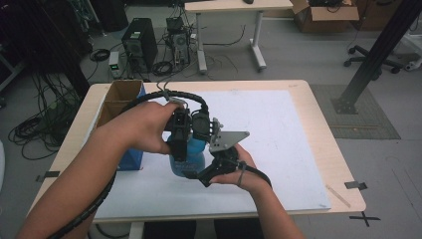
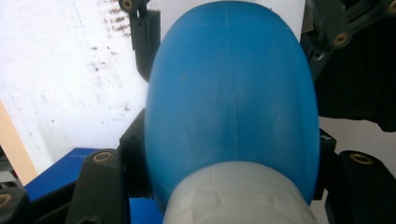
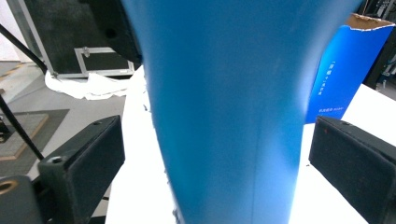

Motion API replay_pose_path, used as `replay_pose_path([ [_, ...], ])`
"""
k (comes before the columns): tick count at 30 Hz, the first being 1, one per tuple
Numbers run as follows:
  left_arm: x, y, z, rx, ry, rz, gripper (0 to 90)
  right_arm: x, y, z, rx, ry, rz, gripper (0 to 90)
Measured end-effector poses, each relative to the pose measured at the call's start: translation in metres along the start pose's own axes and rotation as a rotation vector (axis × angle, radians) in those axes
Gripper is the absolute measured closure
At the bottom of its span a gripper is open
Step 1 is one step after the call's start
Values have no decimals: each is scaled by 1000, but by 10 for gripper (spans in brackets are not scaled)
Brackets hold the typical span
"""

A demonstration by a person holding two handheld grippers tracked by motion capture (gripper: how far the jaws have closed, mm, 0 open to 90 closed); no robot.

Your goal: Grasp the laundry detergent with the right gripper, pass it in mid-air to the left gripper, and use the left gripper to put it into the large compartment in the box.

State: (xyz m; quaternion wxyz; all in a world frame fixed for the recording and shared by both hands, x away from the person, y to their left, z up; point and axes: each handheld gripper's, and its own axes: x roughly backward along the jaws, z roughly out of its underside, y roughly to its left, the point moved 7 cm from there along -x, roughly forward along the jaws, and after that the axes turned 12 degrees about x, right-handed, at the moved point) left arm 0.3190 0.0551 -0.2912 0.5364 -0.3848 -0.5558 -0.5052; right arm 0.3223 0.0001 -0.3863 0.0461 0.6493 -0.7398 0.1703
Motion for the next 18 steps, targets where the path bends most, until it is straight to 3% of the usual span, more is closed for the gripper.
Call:
replay_pose_path([
  [10,0,4,-2,1,15,-26,386,17,0,2,-1,1,19,19],
  [18,3,8,-3,17,-3,-12,386,43,-7,4,-6,1,57,1],
])
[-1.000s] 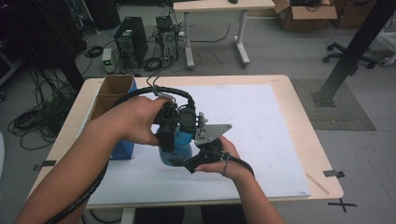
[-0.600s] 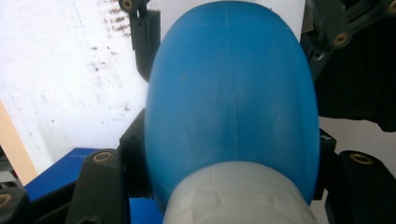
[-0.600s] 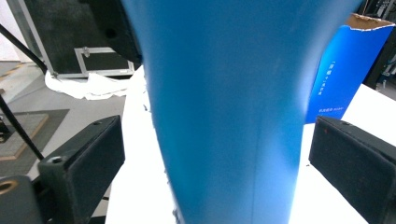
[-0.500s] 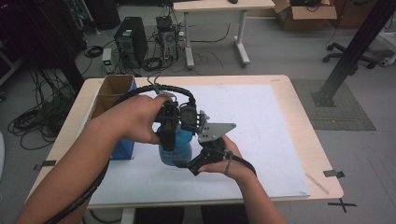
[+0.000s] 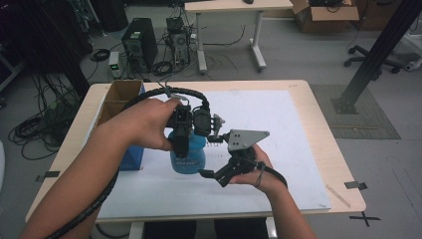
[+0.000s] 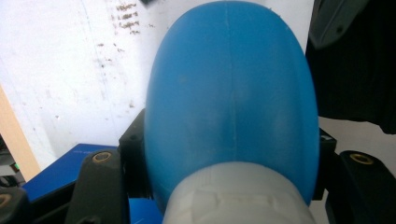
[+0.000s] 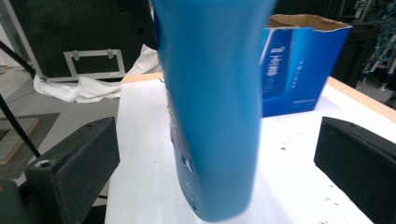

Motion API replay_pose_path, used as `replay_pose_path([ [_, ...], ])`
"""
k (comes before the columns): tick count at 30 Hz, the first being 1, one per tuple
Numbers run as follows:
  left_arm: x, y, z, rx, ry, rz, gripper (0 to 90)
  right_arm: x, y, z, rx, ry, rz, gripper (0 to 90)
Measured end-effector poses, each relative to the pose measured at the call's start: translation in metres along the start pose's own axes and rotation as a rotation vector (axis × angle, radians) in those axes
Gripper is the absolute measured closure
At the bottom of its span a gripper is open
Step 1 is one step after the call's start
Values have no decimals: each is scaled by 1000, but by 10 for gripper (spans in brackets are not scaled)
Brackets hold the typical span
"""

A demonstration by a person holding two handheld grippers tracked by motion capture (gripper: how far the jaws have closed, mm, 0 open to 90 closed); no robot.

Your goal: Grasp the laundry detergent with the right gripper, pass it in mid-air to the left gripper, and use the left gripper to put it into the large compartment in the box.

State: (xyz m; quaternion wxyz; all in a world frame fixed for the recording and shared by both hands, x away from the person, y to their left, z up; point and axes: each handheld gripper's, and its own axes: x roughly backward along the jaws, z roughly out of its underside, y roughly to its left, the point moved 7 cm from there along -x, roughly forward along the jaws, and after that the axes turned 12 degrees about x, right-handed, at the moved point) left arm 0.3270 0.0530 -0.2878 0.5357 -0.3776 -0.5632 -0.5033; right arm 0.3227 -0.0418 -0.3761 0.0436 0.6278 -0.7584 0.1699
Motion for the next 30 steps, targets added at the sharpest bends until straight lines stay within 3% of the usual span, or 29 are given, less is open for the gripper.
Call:
replay_pose_path([
  [3,2,3,1,6,-2,-7,386,12,-5,-1,-8,-8,25,1],
  [10,19,18,11,104,-18,20,385,43,-13,-5,2,-9,77,1],
  [20,46,44,23,348,-27,0,385,79,-25,-11,16,36,126,1],
  [30,68,60,33,555,-37,16,386,100,-34,-19,33,94,140,1],
])
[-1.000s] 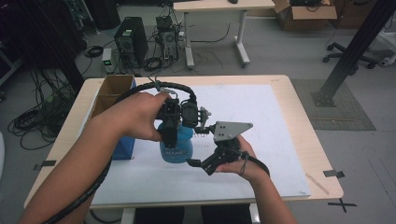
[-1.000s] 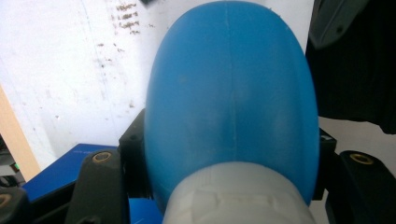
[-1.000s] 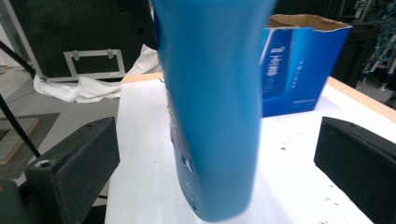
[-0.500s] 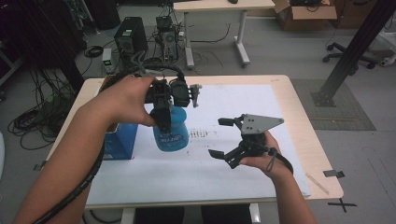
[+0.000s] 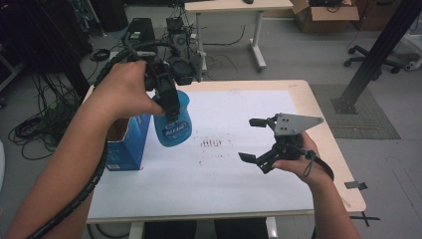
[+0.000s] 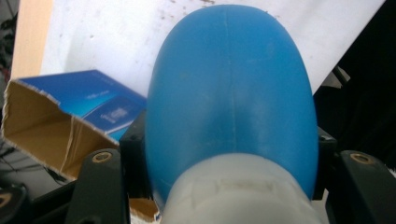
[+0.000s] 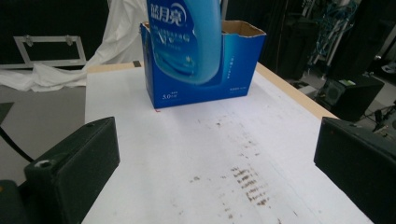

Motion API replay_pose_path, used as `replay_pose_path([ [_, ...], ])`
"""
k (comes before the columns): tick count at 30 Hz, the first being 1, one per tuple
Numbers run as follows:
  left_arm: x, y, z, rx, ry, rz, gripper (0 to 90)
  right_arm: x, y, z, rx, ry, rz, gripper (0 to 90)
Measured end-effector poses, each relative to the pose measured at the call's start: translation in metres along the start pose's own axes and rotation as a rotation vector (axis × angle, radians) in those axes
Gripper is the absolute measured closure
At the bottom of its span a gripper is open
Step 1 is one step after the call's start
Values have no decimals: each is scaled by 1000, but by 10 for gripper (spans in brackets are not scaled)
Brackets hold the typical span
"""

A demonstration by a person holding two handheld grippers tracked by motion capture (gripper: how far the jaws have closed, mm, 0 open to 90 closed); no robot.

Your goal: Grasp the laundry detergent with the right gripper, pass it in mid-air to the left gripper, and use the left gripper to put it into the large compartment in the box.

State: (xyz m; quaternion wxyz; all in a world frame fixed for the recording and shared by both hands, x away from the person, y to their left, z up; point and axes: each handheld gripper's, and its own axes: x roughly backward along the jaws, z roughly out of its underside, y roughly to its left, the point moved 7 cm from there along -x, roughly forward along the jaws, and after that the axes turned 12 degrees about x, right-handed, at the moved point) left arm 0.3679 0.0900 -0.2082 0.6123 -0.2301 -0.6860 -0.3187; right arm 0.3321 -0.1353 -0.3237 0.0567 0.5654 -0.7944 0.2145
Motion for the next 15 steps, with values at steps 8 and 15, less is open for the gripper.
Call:
replay_pose_path([
  [8,19,27,6,178,-37,68,386,22,-15,0,11,83,24,2],
  [15,32,54,16,302,-26,64,386,37,-24,2,34,162,19,3],
])
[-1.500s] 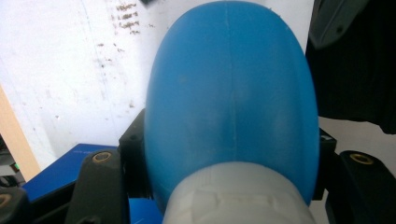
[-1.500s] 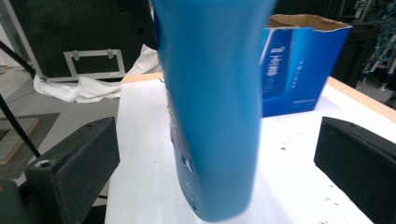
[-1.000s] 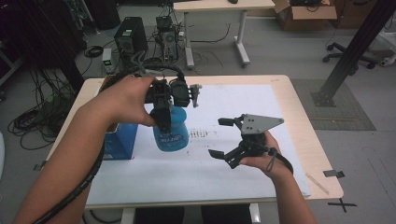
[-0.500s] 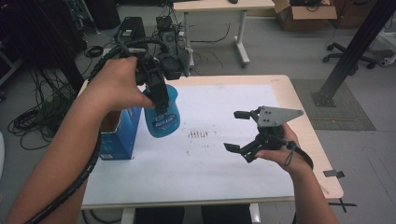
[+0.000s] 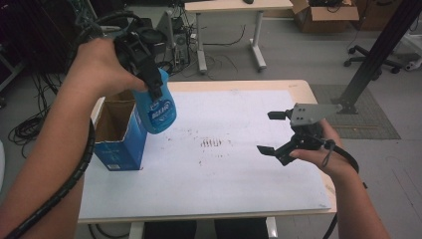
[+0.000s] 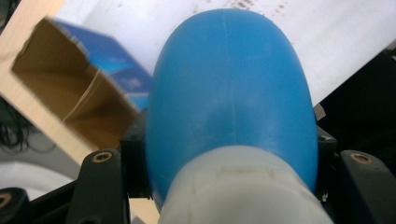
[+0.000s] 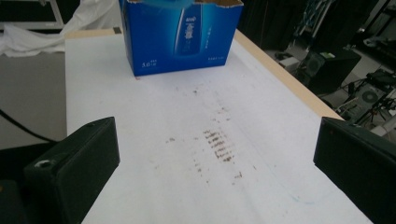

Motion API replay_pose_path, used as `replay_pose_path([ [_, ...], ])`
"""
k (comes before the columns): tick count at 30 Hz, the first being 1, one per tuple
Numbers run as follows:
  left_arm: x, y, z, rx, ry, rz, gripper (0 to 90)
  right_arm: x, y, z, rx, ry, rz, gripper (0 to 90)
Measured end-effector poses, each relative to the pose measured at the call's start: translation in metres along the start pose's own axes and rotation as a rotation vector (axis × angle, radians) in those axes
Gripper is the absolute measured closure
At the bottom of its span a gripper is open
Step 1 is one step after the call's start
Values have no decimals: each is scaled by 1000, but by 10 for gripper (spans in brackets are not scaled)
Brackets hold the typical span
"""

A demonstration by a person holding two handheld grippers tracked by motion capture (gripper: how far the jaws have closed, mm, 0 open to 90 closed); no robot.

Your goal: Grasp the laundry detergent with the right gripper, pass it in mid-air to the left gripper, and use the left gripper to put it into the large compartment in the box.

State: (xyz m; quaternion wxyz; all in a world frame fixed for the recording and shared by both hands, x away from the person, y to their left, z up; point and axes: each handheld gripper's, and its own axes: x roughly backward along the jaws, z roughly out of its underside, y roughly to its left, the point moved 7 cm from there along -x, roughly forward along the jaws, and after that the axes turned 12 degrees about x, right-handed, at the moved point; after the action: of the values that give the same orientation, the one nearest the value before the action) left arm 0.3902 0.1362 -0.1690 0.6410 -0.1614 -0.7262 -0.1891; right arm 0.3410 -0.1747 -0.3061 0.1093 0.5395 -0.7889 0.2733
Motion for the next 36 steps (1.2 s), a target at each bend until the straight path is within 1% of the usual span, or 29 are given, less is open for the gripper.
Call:
replay_pose_path([
  [1,2,3,0,10,4,0,386,1,-1,1,-2,14,-5,3],
  [2,5,9,1,29,4,-1,386,2,-2,1,1,26,-7,3],
  [3,7,13,1,51,5,-1,386,4,-4,2,9,52,-10,3],
  [5,10,20,3,89,6,-3,386,5,-7,4,6,87,-19,4],
  [6,12,25,4,102,9,-6,386,6,-11,4,13,131,-29,5],
  [7,14,30,5,125,9,-8,386,6,-11,4,13,131,-29,5],
  [8,15,34,5,138,13,-9,386,6,-14,3,20,156,-34,7],
  [9,17,40,7,160,17,-7,386,6,-15,3,23,169,-36,9],
  [10,18,45,8,172,19,-6,386,6,-17,2,29,193,-50,12],
  [11,19,49,9,195,19,-2,386,6,-18,1,37,213,-61,11],
  [15,20,64,13,247,29,5,386,4,-24,0,54,286,-96,13],
  [18,19,73,15,273,33,0,387,2,-26,1,76,334,-136,16],
  [20,18,80,17,297,40,-8,387,0,-27,1,100,358,-152,19],
  [21,17,84,18,313,46,-11,387,0,-28,1,110,359,-158,20],
  [22,16,86,18,320,49,-13,387,-1,-28,0,108,365,-168,21],
  [25,13,95,21,360,63,-16,387,-4,-28,0,121,390,-197,21],
  [26,12,97,21,369,64,-18,386,-5,-28,1,130,414,-209,22],
  [27,11,99,22,371,66,-23,386,-6,-27,1,128,418,-215,22],
  [29,8,104,23,387,70,-31,387,-9,-26,2,140,453,-236,22],
  [30,7,106,24,391,74,-35,386,-10,-25,3,136,476,-249,24],
  [32,4,110,26,403,80,-38,387,-12,-24,4,147,506,-262,27],
  [34,1,113,27,413,82,-35,386,-13,-23,4,143,541,-296,28],
  [35,0,115,28,417,78,-30,386,-13,-23,4,143,541,-296,28],
  [36,-1,116,28,417,77,-27,386,-13,-22,5,137,555,-311,27],
])
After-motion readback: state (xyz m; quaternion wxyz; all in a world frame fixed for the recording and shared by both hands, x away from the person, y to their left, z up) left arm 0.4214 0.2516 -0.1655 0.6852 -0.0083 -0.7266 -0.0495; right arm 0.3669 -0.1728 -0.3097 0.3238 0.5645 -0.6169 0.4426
